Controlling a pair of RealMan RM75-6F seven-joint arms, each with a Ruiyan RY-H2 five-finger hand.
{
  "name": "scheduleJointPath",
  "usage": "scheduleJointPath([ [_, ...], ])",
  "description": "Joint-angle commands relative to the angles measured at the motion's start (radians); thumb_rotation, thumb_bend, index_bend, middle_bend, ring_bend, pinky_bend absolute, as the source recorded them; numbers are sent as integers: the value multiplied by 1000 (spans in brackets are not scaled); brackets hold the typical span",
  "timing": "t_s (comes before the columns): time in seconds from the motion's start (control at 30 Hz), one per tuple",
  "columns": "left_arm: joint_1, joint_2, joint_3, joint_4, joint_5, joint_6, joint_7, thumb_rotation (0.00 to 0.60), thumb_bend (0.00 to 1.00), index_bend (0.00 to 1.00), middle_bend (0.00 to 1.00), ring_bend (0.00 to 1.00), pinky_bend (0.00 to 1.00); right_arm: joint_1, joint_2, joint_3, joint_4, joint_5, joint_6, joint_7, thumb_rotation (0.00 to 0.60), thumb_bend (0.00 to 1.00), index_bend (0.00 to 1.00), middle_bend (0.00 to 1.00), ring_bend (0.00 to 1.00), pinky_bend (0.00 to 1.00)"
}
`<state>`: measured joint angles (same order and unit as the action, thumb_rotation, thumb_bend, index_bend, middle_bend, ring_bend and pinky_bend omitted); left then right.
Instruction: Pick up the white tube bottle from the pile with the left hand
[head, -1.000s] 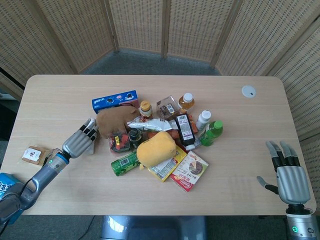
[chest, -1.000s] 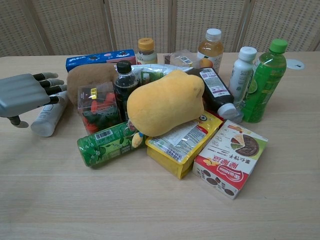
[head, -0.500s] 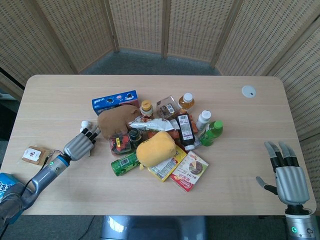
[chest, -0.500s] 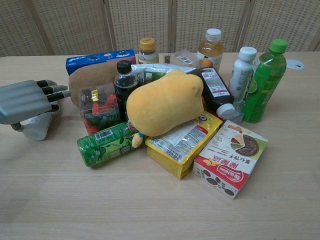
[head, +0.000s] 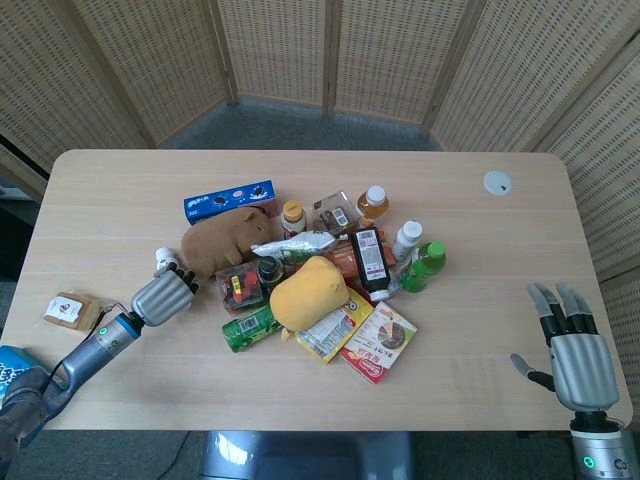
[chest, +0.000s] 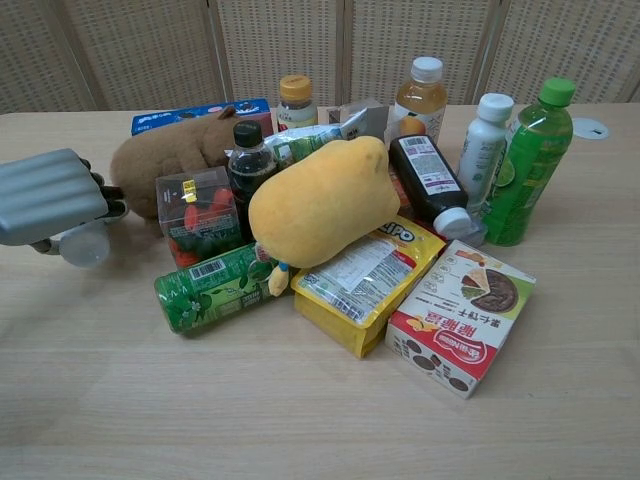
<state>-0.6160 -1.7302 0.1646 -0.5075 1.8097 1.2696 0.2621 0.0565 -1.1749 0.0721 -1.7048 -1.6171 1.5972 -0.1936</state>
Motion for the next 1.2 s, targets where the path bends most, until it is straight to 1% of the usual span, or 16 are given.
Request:
scheduleJointPath([
  [0.03, -2, 38, 1, -45, 10, 38, -5, 600, 0, 876, 712, 654, 657, -1, 2, -1, -2, -1, 0, 1, 600, 0, 0, 0, 0, 0],
  [0.17, -8, 93, -10, -126, 9, 78, 0, 600, 0, 876, 716, 657, 657, -1, 4, -2, -6, -3, 0, 5, 600, 0, 0, 0, 0, 0],
  [0.3, -18, 160, -35, -234, 2, 121, 8, 600, 0, 888, 753, 695, 660, -2, 6, -2, -9, -3, 1, 6, 600, 0, 0, 0, 0, 0],
  [0.53, -42, 314, -98, -479, -11, 176, 51, 600, 0, 890, 759, 702, 661, -2, 7, -3, -12, -6, 2, 5, 600, 0, 0, 0, 0, 0],
  [0.83, -65, 510, -184, -789, -24, 202, 127, 600, 0, 890, 760, 703, 660, -5, 9, -3, -16, -9, 6, 5, 600, 0, 0, 0, 0, 0],
  [1.03, -72, 605, -234, -921, -32, 197, 175, 600, 0, 890, 760, 702, 660, -6, 10, -3, -17, -12, 8, 5, 600, 0, 0, 0, 0, 0],
  [1.2, -79, 643, -261, -974, -32, 180, 199, 600, 0, 890, 758, 702, 660, -6, 11, -2, -18, -11, 9, 5, 600, 0, 0, 0, 0, 0],
])
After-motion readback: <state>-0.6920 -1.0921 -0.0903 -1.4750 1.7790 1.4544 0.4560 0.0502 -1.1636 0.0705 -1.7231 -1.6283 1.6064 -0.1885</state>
